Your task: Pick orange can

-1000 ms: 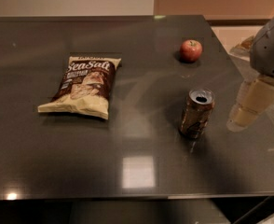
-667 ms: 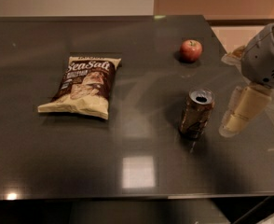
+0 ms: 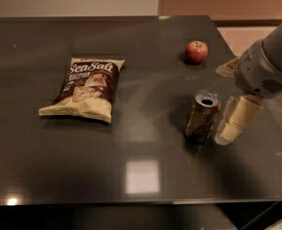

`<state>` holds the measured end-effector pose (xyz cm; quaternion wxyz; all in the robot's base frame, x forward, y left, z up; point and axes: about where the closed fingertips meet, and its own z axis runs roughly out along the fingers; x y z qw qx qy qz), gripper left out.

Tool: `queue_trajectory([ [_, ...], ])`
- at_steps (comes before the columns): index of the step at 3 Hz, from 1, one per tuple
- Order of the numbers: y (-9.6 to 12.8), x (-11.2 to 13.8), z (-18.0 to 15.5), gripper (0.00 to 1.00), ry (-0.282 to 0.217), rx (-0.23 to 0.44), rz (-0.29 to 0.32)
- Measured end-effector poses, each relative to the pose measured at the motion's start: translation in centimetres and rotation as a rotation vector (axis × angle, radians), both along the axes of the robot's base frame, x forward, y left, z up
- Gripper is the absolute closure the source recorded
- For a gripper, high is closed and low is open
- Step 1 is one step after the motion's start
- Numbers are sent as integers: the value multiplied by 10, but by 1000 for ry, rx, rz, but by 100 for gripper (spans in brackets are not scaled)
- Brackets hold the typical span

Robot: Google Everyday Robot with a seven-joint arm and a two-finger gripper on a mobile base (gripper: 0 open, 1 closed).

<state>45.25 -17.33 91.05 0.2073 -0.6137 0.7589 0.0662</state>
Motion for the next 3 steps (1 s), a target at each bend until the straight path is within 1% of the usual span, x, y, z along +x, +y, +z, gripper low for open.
queue_trajectory([
  [1, 7, 4, -12, 0, 22, 20, 10],
  [2, 15, 6, -18, 18, 35, 41, 16],
  [3, 21, 5, -16, 42, 40, 71, 19],
])
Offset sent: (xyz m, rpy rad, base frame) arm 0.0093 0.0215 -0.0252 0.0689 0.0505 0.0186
